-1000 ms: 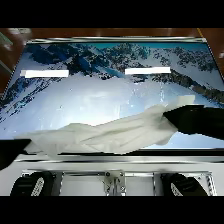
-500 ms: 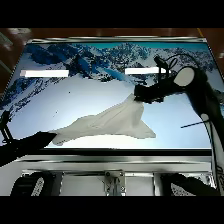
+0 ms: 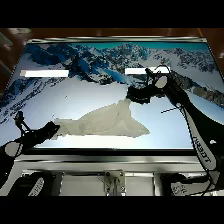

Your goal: Fold the shirts.

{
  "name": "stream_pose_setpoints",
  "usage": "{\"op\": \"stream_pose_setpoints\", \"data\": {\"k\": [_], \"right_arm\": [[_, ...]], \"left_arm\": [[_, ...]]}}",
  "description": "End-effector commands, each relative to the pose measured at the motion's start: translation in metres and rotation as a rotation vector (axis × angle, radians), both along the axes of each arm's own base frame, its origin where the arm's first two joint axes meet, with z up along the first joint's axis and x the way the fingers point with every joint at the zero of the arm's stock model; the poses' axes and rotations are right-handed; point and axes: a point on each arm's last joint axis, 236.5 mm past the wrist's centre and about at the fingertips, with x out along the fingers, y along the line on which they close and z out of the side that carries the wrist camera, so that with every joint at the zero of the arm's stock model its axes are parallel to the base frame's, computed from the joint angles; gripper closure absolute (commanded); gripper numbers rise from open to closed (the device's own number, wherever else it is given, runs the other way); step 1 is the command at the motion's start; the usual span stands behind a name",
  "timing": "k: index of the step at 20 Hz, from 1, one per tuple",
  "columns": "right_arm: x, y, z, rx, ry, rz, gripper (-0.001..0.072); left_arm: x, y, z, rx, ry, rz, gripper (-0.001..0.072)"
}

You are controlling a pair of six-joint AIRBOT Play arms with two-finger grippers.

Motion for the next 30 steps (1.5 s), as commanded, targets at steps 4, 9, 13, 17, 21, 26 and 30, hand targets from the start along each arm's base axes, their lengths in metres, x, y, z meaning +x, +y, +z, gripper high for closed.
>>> {"op": "stream_pose_setpoints", "data": {"k": [4,9,13,17,21,26,30], "right_arm": [[-0.074,-0.141,0.013,-0.312,0.179,0.191,0.0017],[-0.156,-0.172,-0.018,-0.256,0.486,0.241,0.0017],[-0.170,-0.136,-0.060,-0.260,0.457,0.307,0.0017],[-0.163,-0.110,-0.077,-0.296,0.399,0.374,0.0017],[-0.158,-0.095,-0.090,-0.378,0.335,0.460,0.0017],[-0.174,-0.100,-0.102,-0.472,0.384,0.580,0.0018],[-0.167,-0.098,-0.105,-0.485,0.360,0.547,0.0033]], "left_arm": [[0.004,0.004,-0.010,0.003,0.013,0.024,0.0648],[-0.002,0.000,-0.014,-0.006,0.041,0.008,0.0651],[-0.007,-0.003,-0.017,-0.011,0.064,-0.006,0.0656],[-0.006,-0.003,-0.017,-0.011,0.064,-0.006,0.0656],[-0.006,-0.002,-0.017,-0.011,0.063,-0.005,0.0655],[-0.006,-0.003,-0.017,-0.011,0.063,-0.005,0.0655],[-0.006,-0.002,-0.017,-0.011,0.063,-0.004,0.0655]]}}
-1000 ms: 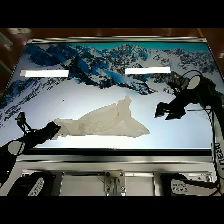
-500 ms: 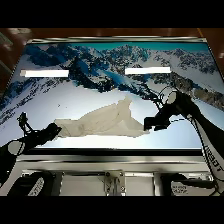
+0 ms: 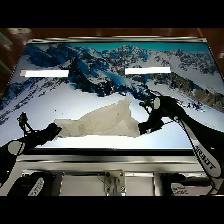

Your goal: Fold the shirts.

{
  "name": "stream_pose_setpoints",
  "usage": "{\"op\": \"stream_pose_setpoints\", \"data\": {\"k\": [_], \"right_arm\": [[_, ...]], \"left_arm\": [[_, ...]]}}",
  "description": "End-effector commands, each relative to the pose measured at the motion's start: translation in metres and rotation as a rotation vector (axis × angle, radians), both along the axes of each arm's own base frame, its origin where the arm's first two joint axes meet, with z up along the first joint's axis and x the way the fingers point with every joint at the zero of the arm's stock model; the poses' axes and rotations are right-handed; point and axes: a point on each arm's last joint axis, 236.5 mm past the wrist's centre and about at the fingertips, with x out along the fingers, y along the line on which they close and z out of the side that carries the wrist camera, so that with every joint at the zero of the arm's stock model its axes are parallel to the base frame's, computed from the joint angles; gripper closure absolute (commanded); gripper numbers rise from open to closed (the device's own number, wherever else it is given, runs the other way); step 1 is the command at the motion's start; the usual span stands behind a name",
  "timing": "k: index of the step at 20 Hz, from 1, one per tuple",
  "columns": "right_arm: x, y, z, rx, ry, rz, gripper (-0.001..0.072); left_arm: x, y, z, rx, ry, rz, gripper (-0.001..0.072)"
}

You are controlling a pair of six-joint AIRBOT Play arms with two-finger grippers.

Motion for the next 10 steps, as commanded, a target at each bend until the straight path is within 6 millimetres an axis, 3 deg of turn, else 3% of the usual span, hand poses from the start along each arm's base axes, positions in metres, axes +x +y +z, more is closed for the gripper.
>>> {"op": "stream_pose_setpoints", "data": {"k": [1,4,5,8,10], "right_arm": [[0.007,-0.001,-0.004,-0.026,-0.032,-0.020,0.0164],[0.014,0.000,-0.005,-0.026,-0.058,-0.043,0.0552],[0.014,0.000,-0.005,-0.027,-0.059,-0.047,0.0646],[0.016,0.005,0.005,-0.005,-0.074,-0.059,0.0649],[0.031,0.012,0.030,0.033,-0.151,-0.069,0.0649]], "left_arm": [[0.000,0.000,0.000,0.000,0.000,0.000,0.0655],[0.000,0.000,0.000,0.000,0.000,0.000,0.0656],[0.000,0.000,0.000,0.001,0.000,0.000,0.0656],[0.005,0.000,0.007,0.008,-0.022,-0.007,0.0657],[0.019,0.001,0.037,0.087,-0.123,-0.093,0.0658]]}}
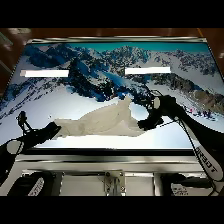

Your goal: Fold the shirts.

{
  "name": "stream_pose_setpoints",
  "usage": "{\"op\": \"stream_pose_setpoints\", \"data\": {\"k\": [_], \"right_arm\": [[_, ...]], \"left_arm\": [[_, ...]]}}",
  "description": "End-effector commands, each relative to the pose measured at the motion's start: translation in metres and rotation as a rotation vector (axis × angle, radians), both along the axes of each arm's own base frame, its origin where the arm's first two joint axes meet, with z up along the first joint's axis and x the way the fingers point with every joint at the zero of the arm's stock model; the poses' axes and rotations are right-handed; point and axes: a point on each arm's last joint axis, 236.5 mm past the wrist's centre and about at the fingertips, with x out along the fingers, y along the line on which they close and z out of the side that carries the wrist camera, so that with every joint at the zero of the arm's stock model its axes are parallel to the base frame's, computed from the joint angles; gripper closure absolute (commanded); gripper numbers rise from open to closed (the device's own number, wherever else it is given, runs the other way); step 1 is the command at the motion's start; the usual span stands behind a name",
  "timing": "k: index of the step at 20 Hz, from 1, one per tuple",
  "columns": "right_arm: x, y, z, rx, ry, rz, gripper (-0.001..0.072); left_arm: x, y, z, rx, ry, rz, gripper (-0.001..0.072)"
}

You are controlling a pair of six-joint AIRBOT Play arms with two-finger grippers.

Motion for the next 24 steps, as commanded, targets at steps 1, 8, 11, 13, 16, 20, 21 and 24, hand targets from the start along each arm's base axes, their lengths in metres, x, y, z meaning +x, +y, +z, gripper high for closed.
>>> {"op": "stream_pose_setpoints", "data": {"k": [1,8,11,13,16,20,21,24], "right_arm": [[0.025,0.011,0.043,0.055,-0.135,-0.016,0.0649],[0.097,-0.007,0.384,0.236,-1.081,-0.113,0.0649],[0.048,-0.053,0.526,0.290,-1.450,-0.279,0.0649],[0.007,-0.069,0.570,0.303,-1.564,-0.321,0.0649],[-0.034,-0.071,0.580,0.325,-1.574,-0.330,0.0649],[-0.064,-0.073,0.555,0.290,-1.472,-0.320,0.0649],[-0.068,-0.073,0.545,0.278,-1.431,-0.318,0.0649],[-0.075,-0.072,0.509,0.242,-1.273,-0.321,0.0649]], "left_arm": [[0.022,0.001,0.047,0.108,-0.143,-0.104,0.0659],[0.043,0.034,0.358,0.467,-0.725,-0.091,0.0659],[-0.004,0.037,0.460,0.542,-0.896,-0.055,0.0659],[-0.034,0.033,0.488,0.509,-0.916,-0.044,0.0660],[-0.061,0.028,0.482,0.482,-0.841,-0.073,0.0659],[-0.082,0.022,0.440,0.483,-0.673,-0.148,0.0659],[-0.086,0.019,0.430,0.475,-0.634,-0.172,0.0658],[-0.099,0.004,0.395,0.430,-0.498,-0.273,0.0658]]}}
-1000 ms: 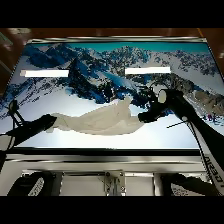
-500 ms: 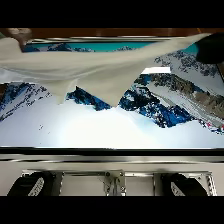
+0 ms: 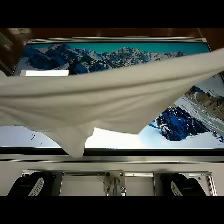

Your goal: Fold the shirts.

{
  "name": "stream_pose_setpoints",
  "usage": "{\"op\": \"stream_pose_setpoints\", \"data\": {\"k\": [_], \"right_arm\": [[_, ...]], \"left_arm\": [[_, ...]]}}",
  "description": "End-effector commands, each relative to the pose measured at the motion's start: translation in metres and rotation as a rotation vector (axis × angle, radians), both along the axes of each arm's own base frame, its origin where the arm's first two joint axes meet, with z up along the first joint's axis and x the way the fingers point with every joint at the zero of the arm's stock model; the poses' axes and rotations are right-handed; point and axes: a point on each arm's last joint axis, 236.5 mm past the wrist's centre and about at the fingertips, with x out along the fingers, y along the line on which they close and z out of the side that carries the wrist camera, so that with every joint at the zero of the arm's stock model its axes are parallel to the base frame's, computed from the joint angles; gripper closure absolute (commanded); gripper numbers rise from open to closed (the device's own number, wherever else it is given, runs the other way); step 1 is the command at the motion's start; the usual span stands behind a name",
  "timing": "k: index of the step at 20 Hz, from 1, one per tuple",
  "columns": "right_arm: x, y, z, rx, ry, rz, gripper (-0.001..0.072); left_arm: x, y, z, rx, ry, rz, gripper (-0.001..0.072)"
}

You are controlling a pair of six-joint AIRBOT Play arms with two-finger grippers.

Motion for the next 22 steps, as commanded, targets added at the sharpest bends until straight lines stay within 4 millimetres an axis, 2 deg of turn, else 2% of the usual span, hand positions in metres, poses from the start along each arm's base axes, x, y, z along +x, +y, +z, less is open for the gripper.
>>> {"op": "stream_pose_setpoints", "data": {"k": [1,3,6,7,9,11,14,18,20,22], "right_arm": [[-0.017,-0.001,-0.046,-0.011,0.210,0.000,0.0649],[-0.016,-0.002,-0.084,-0.037,0.394,0.000,0.0649],[-0.014,0.006,-0.161,-0.065,0.732,0.039,0.0649],[-0.009,0.010,-0.184,-0.063,0.809,0.055,0.0649],[0.012,0.015,-0.228,-0.055,0.891,0.058,0.0649],[0.049,0.020,-0.267,-0.031,0.898,0.047,0.0649],[0.117,0.029,-0.318,0.017,0.872,0.027,0.0649],[0.213,0.045,-0.373,0.128,0.761,-0.003,0.0649],[0.245,0.049,-0.394,0.200,0.717,-0.033,0.0649],[0.260,0.054,-0.414,0.282,0.723,-0.068,0.0649]], "left_arm": [[-0.020,-0.016,-0.050,0.003,0.220,-0.079,0.0658],[-0.022,-0.018,-0.090,0.005,0.368,-0.100,0.0658],[-0.017,-0.019,-0.153,-0.004,0.566,-0.111,0.0658],[-0.014,-0.018,-0.173,-0.003,0.620,-0.117,0.0658],[0.000,-0.018,-0.212,-0.022,0.692,-0.112,0.0658],[0.024,-0.018,-0.244,-0.056,0.719,-0.092,0.0657],[0.067,-0.016,-0.288,-0.104,0.758,-0.054,0.0658],[0.147,-0.006,-0.342,-0.110,0.744,-0.016,0.0657],[0.185,-0.003,-0.364,-0.143,0.704,0.020,0.0657],[0.208,-0.005,-0.392,-0.205,0.715,0.049,0.0657]]}}
